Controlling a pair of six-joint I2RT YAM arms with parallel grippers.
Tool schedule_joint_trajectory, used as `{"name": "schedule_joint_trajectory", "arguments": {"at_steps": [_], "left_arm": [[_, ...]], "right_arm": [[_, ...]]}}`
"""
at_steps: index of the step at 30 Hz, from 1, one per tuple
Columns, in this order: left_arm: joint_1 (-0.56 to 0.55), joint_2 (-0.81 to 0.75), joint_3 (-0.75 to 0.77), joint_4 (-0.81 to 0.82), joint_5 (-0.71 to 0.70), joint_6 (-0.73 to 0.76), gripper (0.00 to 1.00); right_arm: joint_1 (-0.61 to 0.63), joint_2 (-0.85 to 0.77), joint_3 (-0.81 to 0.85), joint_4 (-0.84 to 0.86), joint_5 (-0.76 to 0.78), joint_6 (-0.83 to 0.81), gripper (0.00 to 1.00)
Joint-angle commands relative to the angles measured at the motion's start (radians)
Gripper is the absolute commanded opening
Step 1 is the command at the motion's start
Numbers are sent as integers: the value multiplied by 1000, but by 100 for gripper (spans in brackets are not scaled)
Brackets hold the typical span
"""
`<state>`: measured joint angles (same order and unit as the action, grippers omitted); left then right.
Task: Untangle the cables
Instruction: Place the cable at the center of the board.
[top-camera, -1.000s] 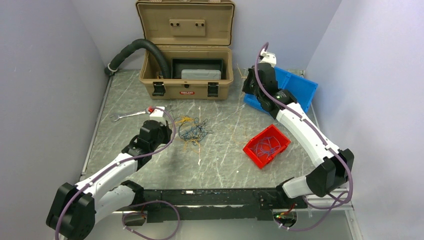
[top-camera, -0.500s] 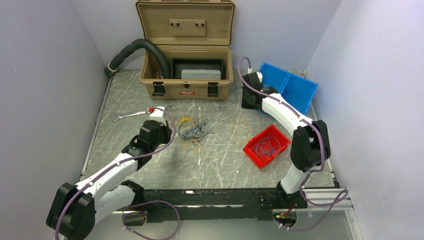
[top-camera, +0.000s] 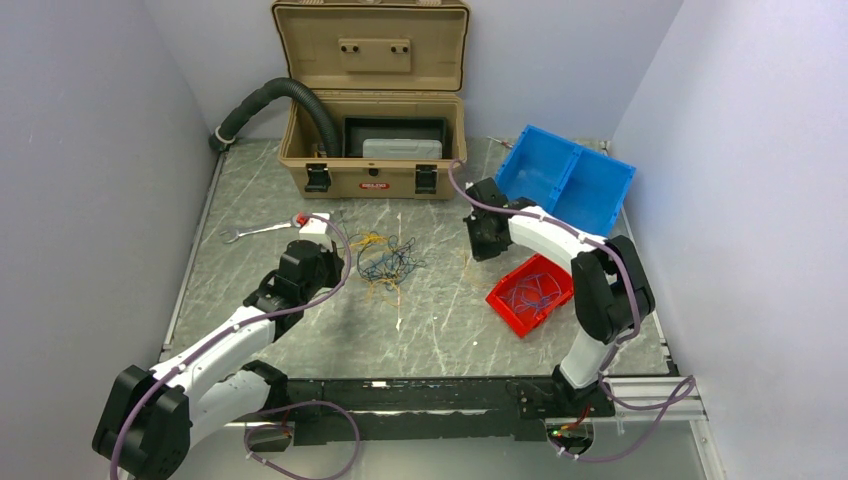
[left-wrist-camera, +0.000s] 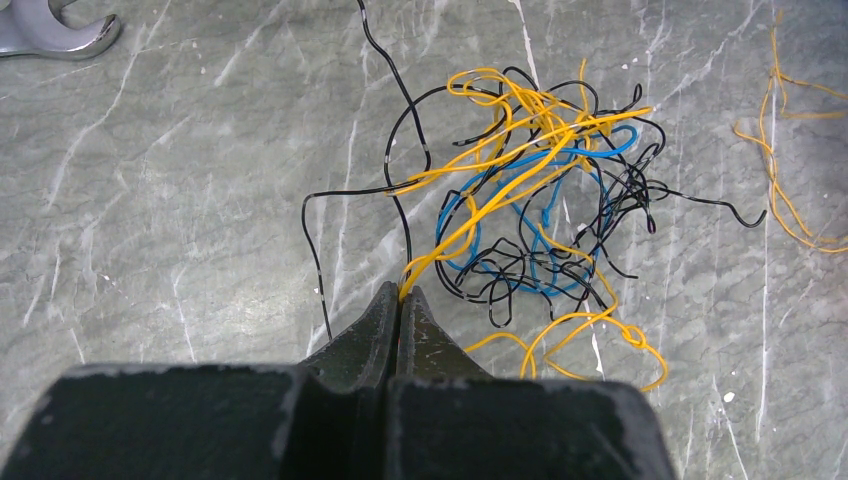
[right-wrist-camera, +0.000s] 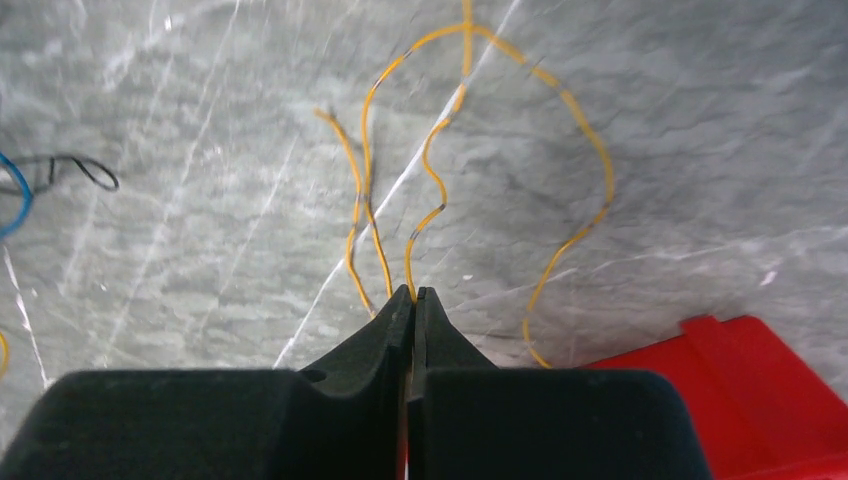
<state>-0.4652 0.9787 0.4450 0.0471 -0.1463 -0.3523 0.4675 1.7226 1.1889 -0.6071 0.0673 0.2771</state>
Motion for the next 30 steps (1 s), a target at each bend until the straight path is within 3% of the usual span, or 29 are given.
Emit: {"name": "schedule_joint_trajectory", "arguments": {"at_steps": [1,7,12,17,22,30], "left_arm": [[1,-17,4,33,8,18,0],[2,-19,2,35,9,19,0],[3,-19,2,36,9,19,0],[1,-21,2,33,7,21,0],[1,-19,1,35,10,20,0],[1,-20,0,36,10,21,0]], "right_arm": [[16,-16,-45,45,-61,-29,5],[27,7,-84,122,-111,-7,6],[28,1,-100,173,-125,17,19],[27,11,-102,183,-129,32,20],[28,-27,-125,196,-132,36,41],[33,-82,-162,213,-190,23,66]]}}
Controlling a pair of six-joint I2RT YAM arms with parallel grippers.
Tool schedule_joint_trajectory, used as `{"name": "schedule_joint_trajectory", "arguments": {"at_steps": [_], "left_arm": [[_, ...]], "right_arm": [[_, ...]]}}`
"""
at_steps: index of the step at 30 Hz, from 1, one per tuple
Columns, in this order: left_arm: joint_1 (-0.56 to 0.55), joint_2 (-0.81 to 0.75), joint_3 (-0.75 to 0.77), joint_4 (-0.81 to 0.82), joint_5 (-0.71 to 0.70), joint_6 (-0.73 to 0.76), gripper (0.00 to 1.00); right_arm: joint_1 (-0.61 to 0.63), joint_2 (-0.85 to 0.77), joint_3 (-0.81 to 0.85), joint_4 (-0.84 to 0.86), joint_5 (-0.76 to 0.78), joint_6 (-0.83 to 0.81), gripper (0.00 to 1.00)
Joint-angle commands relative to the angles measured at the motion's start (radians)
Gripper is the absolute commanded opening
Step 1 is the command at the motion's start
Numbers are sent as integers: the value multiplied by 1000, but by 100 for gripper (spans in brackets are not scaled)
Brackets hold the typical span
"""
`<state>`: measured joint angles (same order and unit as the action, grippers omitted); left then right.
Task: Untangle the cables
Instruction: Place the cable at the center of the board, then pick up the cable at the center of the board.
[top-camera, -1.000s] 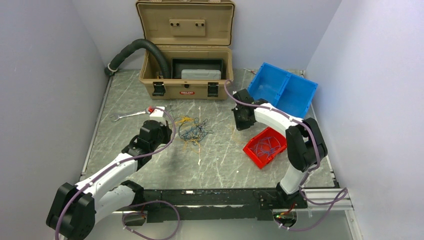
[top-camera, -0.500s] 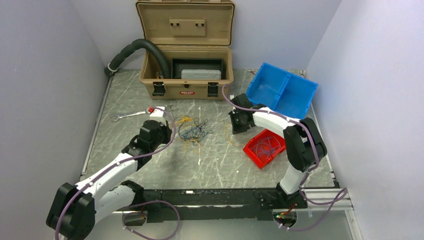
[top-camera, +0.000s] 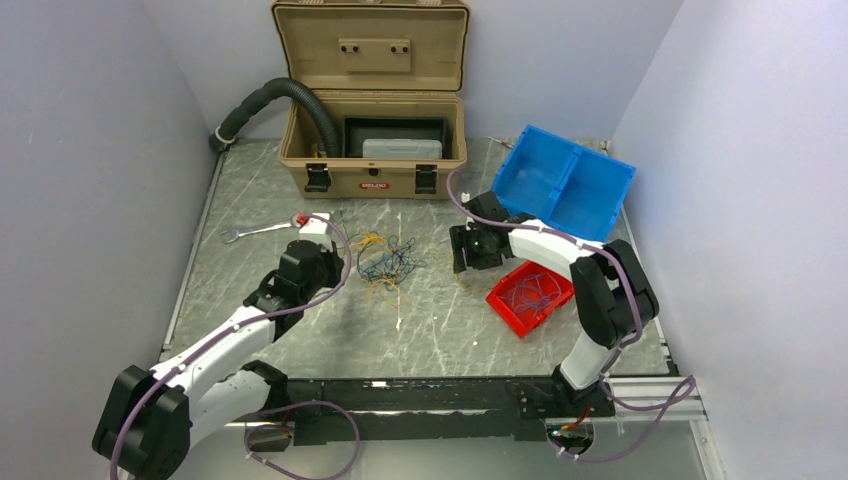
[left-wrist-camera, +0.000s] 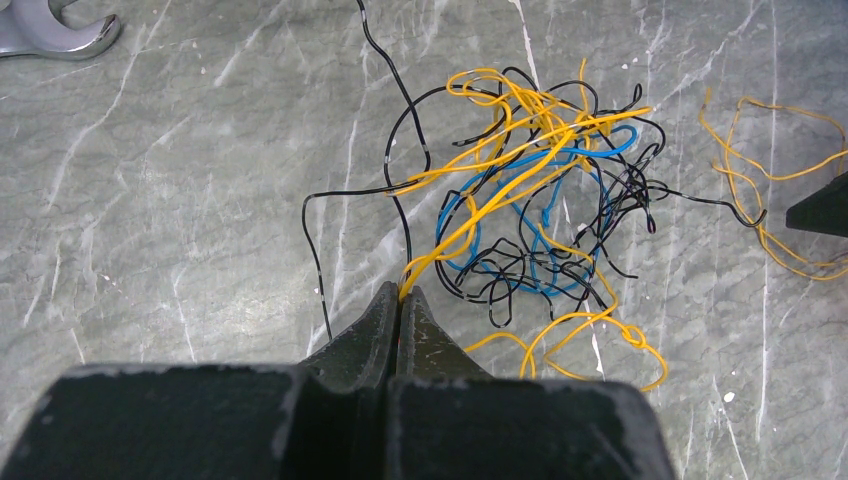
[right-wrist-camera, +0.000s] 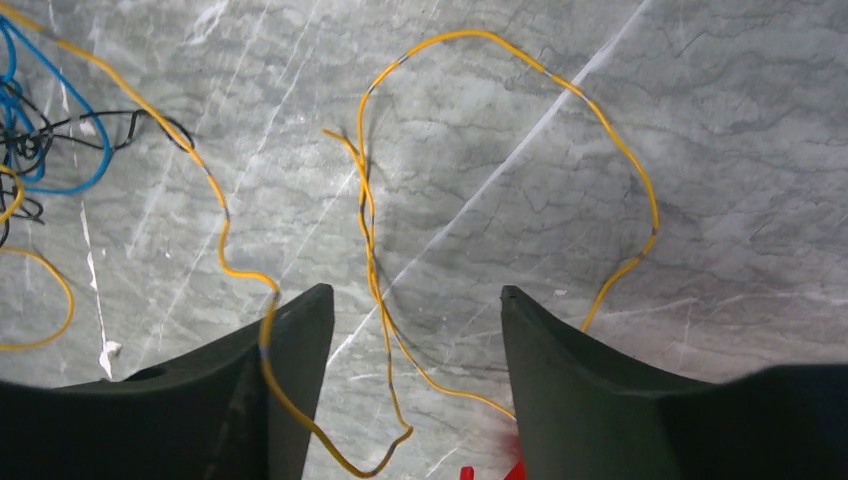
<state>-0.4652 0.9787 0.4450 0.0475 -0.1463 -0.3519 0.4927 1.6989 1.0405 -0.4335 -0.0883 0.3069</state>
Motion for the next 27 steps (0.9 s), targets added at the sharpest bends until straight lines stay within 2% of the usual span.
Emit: {"name": "schedule_joint_trajectory", "arguments": {"at_steps": [1,8,15,20,27], "left_arm": [[0,-21,0,35,8,21,0],[1,-20,0,33,8,22,0],[2,-14,2,34,7,22,0],[2,-13,1,35,5,24,0],[2,-10,3,34,4,24,0]], "right_arm": [[12,-57,-14,39,-27,-10,68],[56,-20,-2,13,41,-31,79],[102,24,30,-20,115,-43,80],[112,60,32,-17,149,-33,72],[131,110,28,-15,192,-18,45]]}}
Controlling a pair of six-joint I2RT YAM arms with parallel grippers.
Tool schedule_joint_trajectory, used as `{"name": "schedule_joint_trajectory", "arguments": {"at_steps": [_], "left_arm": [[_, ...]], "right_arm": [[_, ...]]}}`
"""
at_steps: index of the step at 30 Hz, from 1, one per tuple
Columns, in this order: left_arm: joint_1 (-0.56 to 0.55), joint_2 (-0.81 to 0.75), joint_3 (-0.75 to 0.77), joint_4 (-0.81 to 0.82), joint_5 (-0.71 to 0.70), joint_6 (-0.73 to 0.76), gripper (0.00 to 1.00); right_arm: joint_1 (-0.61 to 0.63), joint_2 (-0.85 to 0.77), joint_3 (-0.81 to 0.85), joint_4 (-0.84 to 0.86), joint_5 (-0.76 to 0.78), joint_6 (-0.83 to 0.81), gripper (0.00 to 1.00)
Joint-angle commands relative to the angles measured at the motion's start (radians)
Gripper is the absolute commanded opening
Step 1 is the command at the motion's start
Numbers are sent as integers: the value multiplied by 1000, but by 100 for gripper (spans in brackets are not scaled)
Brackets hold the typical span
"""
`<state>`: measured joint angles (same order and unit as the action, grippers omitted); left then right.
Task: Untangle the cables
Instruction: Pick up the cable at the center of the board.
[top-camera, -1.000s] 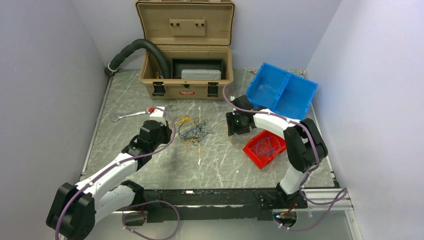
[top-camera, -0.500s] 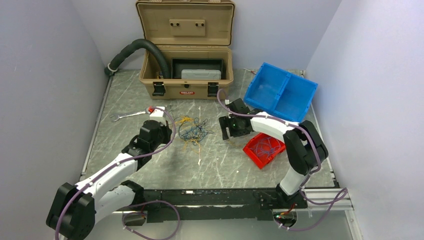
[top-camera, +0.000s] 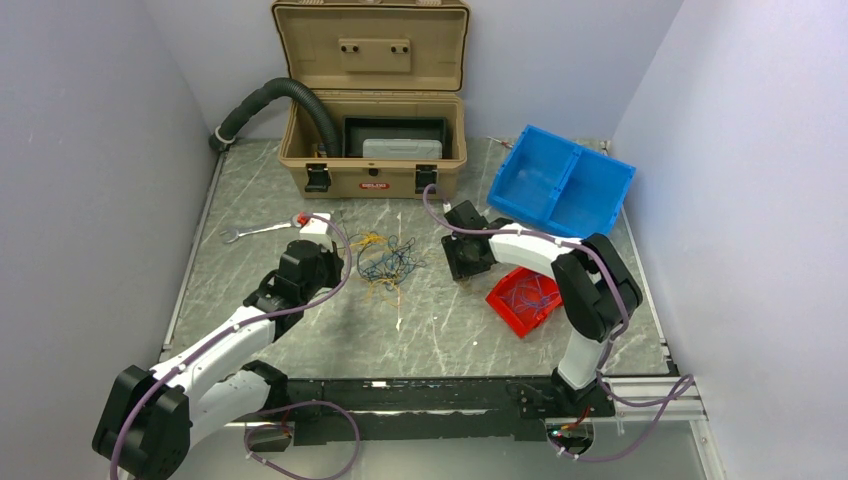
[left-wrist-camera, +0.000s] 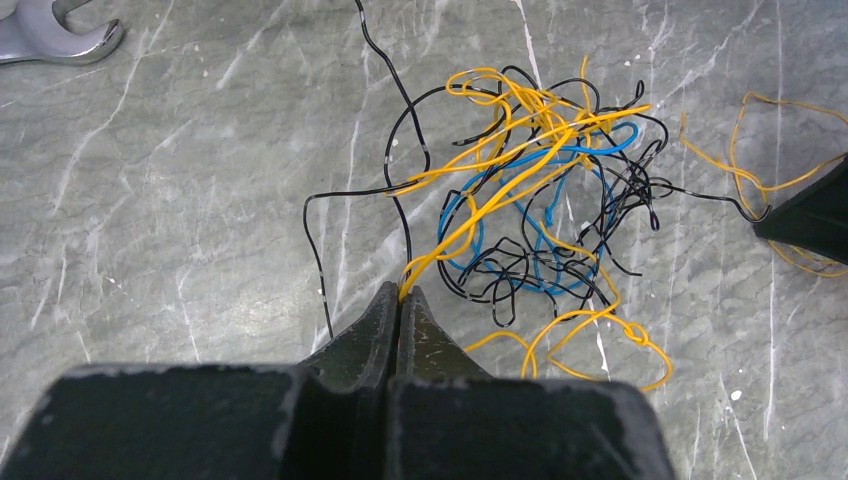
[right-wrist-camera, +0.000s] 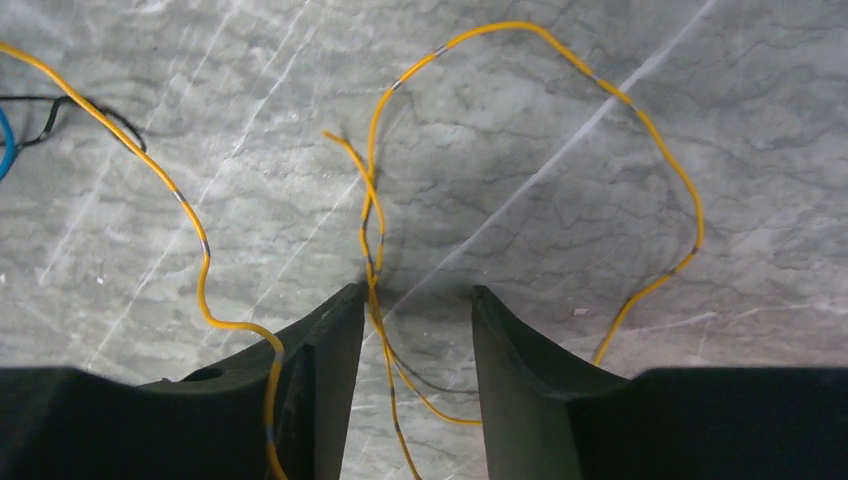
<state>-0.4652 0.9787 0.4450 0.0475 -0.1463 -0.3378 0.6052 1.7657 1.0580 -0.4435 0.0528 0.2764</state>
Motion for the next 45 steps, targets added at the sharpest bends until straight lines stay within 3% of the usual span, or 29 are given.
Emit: {"name": "schedule_joint_trajectory", "arguments": {"at_steps": [1,11,16,23,32,38,45], "left_arm": [[1,-8,3,34,5,10,0],[1,-8,3,36,8,10,0],[1,-10,4,32,6,10,0],[1,-14,2,32,2,10,0],[2,-23,0,33,6,9,0],[1,-20,2,36,13,8,0],[2,-23,0,34,10,8,0]], "right_arm": [[27,47,9,-7,69,16,44],[96,91,-9,39,152,64,31],[127,138,3,71,152,59,0],[94,-97,-39,148,64,50,0],[-198,-382,80,123,-316,84,0],[-366,-375,226,98,-334,105,0],[-589,-317,298,191,-388,207,0]]}}
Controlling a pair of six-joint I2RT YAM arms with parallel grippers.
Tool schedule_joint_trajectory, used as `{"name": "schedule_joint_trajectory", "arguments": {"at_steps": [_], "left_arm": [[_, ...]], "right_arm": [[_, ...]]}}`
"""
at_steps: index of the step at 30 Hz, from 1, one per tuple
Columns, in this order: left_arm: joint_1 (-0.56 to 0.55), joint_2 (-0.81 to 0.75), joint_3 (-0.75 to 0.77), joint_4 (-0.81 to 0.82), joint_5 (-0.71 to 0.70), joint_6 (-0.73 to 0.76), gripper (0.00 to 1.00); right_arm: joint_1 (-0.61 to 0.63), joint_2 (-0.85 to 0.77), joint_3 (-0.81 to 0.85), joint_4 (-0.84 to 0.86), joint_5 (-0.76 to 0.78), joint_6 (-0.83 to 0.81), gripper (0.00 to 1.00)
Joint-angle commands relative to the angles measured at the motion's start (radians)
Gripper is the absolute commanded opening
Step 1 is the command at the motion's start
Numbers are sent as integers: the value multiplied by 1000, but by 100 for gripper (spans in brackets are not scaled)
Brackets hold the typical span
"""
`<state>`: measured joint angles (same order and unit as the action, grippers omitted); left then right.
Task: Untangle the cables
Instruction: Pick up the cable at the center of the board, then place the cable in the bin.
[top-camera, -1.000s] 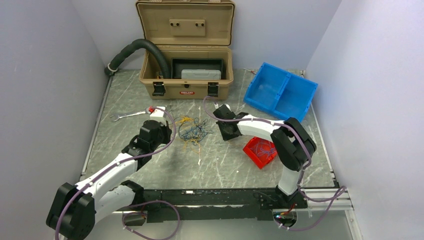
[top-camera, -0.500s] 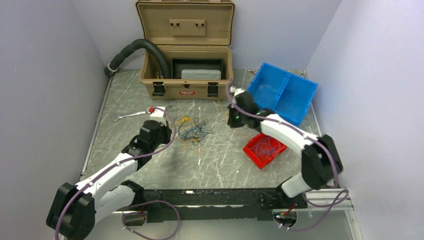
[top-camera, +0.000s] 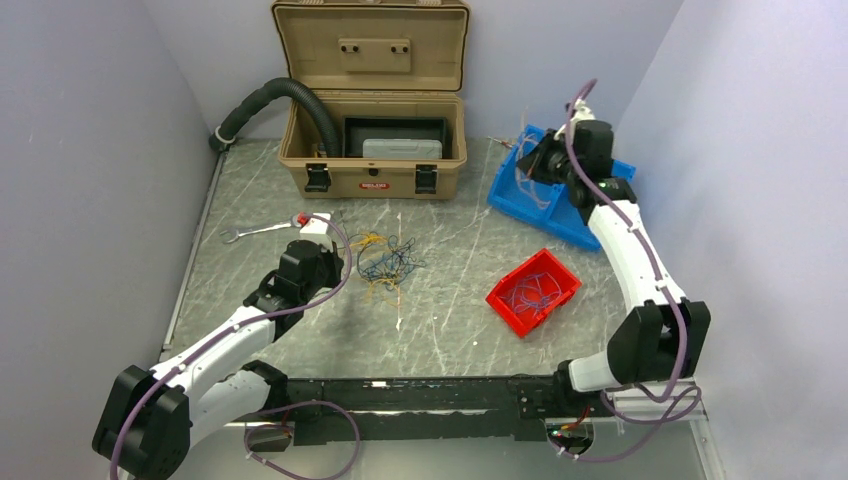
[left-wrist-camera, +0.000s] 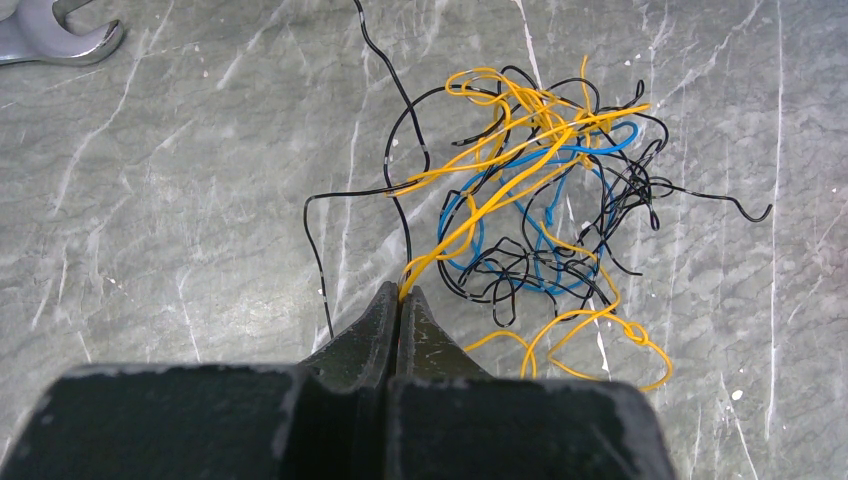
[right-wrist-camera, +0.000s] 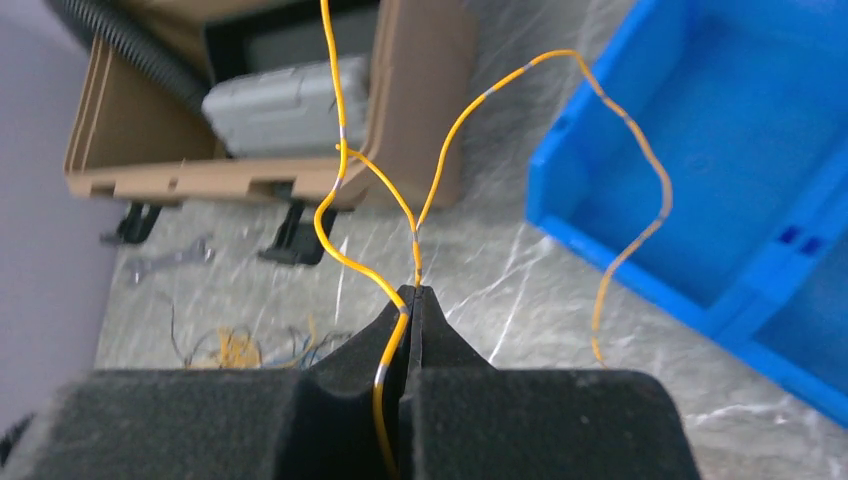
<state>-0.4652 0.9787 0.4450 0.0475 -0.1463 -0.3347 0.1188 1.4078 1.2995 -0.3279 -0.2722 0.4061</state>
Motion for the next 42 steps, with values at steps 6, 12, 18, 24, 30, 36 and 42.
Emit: {"name": "schedule_joint_trajectory", "arguments": {"at_steps": [6,12,18,24,30,36,42], "left_arm": [[1,-20,2,35,11,6,0],[2,-13,4,41,25,5,0],[1,-4,5,45,41,3,0],[1,-3,5,45,41,4,0],[1,-1,8,42,36,6,0],[1,-2,8,39,31,9,0],[1,-12,5,36,25,11,0]], "right_arm": [[-264,117,105,112,-131,125,0],[-378,145,118,66,-25,121,0],[-464,143,25,161,15,126,0],[-529,203,-64,317,-93,191,0],[-541,338,-57,387,-147,233,0],[-529,437,-28,340,-108,239,0],[-530,442,12,178,63,223,26]]}}
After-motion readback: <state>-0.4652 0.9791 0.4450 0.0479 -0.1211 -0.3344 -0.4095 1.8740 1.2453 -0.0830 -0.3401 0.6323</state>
